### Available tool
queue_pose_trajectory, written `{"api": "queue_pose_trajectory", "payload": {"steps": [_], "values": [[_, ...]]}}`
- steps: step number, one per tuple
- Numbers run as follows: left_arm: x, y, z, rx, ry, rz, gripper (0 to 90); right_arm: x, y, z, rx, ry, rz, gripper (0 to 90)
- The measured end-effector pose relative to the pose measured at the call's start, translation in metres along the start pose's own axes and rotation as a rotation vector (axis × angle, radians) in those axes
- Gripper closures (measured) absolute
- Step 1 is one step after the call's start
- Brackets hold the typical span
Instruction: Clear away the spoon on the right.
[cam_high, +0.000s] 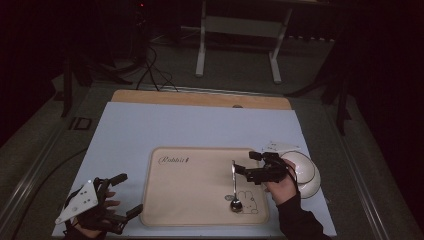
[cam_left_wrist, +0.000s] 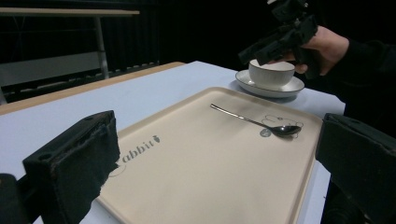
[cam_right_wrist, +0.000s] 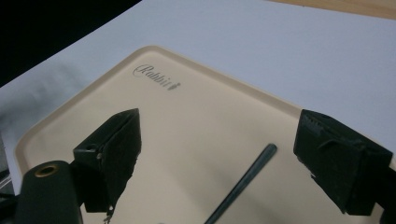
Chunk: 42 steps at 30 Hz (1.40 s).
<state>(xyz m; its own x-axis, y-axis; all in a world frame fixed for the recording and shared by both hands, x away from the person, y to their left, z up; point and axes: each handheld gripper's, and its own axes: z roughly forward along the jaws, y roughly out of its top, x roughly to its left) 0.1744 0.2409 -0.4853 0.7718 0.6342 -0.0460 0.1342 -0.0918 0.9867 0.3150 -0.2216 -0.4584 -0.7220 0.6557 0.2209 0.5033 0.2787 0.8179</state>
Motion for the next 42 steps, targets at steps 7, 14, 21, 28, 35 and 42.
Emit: {"api": "queue_pose_trajectory", "payload": {"steps": [7,14,21,28,35,42], "values": [[0.0,0.0,0.0,-0.001,0.0,0.001,0.0,0.0,-0.014,-0.013,0.001,-0.01,0.0,14.5],[0.0,0.0,0.0,0.003,0.002,0.002,0.0,0.002,-0.028,-0.031,-0.011,-0.01,-0.005,14.5],[0.0,0.0,0.0,0.003,0.003,0.003,0.0,0.005,-0.041,-0.045,-0.022,-0.01,-0.013,14.5],[0.0,0.0,0.0,0.002,0.005,0.002,0.0,0.009,-0.052,-0.053,-0.024,-0.01,-0.009,14.3],[0.0,0.0,0.0,0.002,0.004,0.003,0.0,0.011,-0.065,-0.055,-0.013,-0.006,-0.036,14.2],[0.0,0.0,0.0,0.0,0.002,0.001,0.0,0.005,-0.076,-0.06,-0.004,-0.032,-0.032,14.2]]}}
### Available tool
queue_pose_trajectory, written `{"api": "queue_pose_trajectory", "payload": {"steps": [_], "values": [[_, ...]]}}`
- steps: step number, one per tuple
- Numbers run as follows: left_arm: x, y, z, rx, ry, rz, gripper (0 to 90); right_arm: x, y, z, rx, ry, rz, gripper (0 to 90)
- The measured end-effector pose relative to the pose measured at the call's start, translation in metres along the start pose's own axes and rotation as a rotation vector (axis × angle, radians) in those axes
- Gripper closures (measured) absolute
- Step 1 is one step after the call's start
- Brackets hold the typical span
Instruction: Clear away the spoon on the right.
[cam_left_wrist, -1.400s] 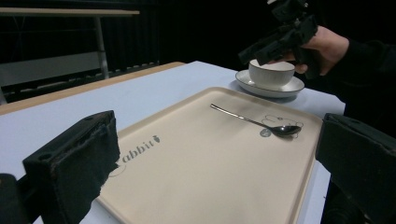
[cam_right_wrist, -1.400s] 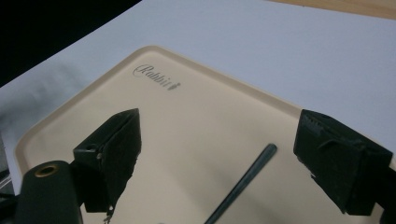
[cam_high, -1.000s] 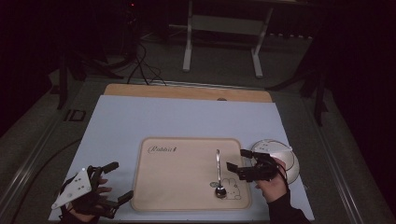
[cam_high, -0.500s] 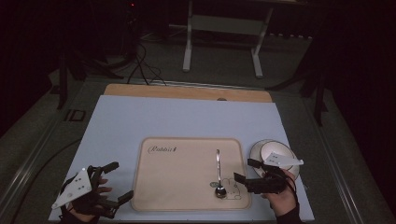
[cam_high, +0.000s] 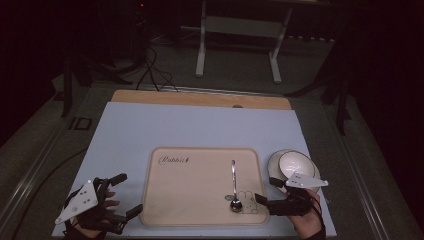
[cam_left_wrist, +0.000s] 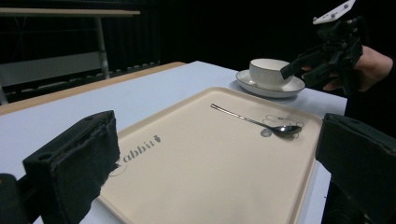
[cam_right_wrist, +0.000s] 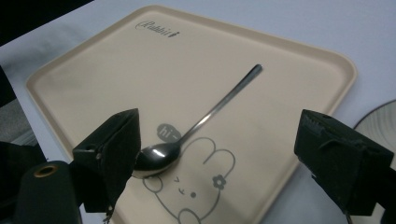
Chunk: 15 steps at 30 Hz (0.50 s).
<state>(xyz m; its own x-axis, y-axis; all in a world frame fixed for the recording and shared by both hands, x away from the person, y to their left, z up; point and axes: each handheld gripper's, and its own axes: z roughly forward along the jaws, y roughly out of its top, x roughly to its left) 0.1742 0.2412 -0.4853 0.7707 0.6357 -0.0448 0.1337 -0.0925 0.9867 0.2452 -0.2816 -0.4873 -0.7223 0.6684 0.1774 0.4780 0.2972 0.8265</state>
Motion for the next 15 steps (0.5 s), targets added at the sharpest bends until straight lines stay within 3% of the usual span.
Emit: {"api": "queue_pose_trajectory", "payload": {"steps": [15], "values": [[0.0,0.0,0.0,-0.001,-0.004,-0.004,0.0,-0.009,-0.016,-0.002,0.031,0.011,-0.009,14.2]]}}
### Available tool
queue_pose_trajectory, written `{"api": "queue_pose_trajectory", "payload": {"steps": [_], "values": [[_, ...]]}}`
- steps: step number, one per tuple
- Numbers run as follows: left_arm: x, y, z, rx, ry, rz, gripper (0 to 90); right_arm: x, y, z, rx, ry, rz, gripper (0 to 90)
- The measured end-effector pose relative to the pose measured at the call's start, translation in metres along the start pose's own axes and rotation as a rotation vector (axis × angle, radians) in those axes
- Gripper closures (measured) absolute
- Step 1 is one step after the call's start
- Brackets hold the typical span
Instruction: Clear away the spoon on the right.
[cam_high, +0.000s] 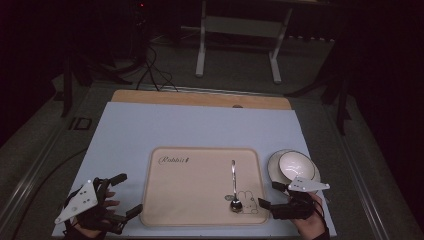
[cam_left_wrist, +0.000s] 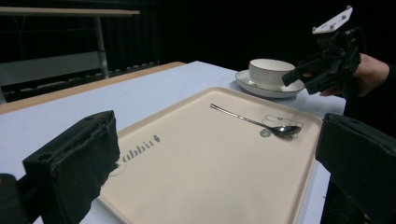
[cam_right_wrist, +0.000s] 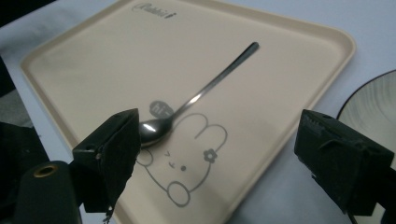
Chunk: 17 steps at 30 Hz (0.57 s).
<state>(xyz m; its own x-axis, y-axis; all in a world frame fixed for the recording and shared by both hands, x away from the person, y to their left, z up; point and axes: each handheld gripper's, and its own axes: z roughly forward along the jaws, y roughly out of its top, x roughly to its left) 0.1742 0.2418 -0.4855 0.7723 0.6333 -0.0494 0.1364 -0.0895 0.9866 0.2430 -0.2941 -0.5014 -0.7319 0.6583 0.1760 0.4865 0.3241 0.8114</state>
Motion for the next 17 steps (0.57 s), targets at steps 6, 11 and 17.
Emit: {"api": "queue_pose_trajectory", "payload": {"steps": [6,11,17], "values": [[0.0008,-0.0001,-0.0012,-0.005,-0.002,-0.004,0.0,-0.0044,-0.0044,0.0044,0.013,0.015,0.005,14.2],[0.0006,-0.0002,-0.0012,0.0,-0.003,-0.003,0.0,-0.0057,-0.0063,0.0092,0.037,0.014,0.0,14.3],[0.0001,-0.0002,-0.0017,-0.001,-0.002,0.0,0.0,-0.007,-0.0073,0.0103,0.042,0.011,0.002,14.5]]}}
